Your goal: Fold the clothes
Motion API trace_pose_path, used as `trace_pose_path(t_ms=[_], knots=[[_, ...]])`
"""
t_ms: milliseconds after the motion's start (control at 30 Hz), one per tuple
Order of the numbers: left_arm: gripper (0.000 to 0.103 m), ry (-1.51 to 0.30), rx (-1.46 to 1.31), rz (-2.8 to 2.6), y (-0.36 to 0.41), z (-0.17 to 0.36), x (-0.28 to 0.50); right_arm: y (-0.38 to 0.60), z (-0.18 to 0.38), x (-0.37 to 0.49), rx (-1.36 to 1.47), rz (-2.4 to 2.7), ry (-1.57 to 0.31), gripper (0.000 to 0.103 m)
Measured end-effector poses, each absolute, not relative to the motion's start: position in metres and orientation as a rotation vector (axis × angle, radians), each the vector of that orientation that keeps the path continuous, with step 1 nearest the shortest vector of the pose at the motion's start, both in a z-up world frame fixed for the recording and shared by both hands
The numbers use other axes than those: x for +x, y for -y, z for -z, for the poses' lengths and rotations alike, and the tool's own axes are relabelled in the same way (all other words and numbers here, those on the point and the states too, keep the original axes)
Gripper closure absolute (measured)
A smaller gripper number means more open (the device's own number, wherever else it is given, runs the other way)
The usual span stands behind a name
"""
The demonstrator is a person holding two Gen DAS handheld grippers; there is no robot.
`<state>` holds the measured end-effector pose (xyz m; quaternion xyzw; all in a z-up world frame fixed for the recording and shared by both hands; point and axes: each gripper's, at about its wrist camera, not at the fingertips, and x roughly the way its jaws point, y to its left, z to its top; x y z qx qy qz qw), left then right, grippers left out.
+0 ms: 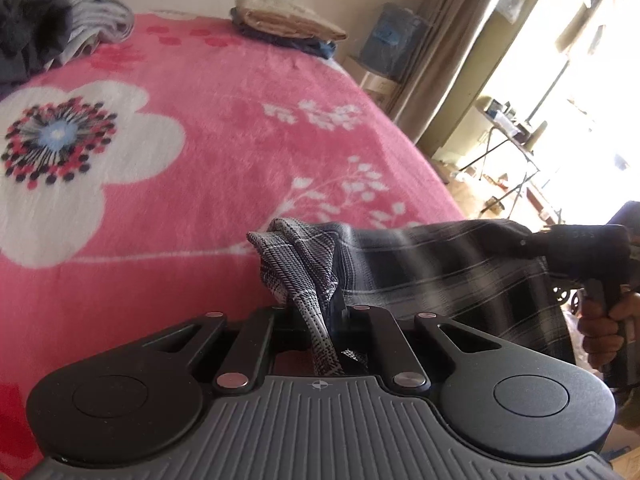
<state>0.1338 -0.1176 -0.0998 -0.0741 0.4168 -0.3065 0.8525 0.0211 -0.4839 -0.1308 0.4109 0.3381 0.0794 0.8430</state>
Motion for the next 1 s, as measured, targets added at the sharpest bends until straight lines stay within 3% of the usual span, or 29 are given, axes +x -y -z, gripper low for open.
trace_pose_path(t_ms=[467, 733, 1000], knots=[[0.097, -0.759, -0.132, 0.552, 0.098, 0.057, 0.153, 0.459, 0.087, 0.065, 0.818, -0.188, -0.651, 0.095], [0.097, -0.719, -0.118, 0.560, 0.104, 0.059, 0.182, 0.461, 0.079, 0.110, 0.769, -0.188, -0.662, 0.095], [0.097, -0.536, -0.081, 0.698, 0.090, 0.010, 0.122, 0.463, 0.039, 0.092, 0.635, -0.323, -0.714, 0.095]])
